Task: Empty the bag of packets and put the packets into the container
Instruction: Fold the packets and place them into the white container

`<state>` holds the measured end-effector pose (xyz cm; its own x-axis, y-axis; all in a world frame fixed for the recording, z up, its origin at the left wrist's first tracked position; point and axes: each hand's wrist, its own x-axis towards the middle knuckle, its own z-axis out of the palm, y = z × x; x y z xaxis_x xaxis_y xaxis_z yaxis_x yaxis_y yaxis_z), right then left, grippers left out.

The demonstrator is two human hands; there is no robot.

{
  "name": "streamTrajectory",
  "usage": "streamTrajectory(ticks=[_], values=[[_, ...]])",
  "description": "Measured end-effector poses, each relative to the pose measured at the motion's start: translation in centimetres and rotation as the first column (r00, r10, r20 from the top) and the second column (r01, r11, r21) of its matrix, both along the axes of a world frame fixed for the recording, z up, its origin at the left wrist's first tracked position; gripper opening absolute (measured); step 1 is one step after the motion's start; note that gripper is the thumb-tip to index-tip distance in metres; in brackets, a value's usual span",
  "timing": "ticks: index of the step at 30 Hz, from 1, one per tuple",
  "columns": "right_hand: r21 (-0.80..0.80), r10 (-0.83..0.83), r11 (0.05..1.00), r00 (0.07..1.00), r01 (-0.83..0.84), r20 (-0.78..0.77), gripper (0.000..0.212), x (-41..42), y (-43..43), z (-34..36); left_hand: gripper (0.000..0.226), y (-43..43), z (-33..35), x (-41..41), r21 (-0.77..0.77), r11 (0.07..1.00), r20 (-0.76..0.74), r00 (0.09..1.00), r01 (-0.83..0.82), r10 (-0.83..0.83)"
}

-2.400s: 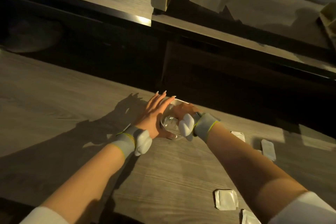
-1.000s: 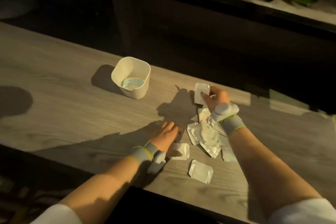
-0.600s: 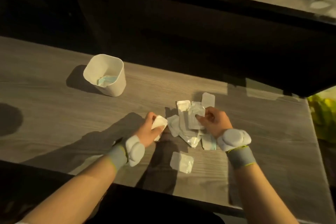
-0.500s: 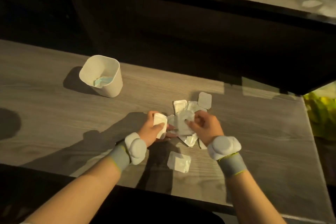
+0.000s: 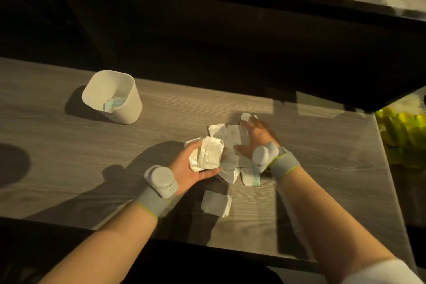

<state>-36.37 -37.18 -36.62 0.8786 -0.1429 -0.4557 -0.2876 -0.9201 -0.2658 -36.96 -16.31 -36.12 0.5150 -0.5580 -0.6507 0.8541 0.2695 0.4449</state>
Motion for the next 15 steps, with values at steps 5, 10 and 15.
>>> streamTrajectory(ticks=[5,10,15], values=[[-0.213,0.13,0.97,0.99,-0.117,0.048,0.044,0.3,1.2,-1.1,0.023,0.4,-0.2,0.6,0.062,0.998,0.091,0.996,0.012,-0.017],[0.029,-0.038,0.999,0.952,0.031,0.303,0.028,-1.4,0.2,-1.8,0.019,0.4,-0.8,1.0,0.087,0.996,0.115,0.993,-0.019,0.008],[0.704,-0.665,0.612,0.716,0.359,0.213,0.01,-2.8,0.4,1.1,0.011,-1.6,-0.3,0.9,0.097,0.995,0.071,0.997,-0.038,0.031]])
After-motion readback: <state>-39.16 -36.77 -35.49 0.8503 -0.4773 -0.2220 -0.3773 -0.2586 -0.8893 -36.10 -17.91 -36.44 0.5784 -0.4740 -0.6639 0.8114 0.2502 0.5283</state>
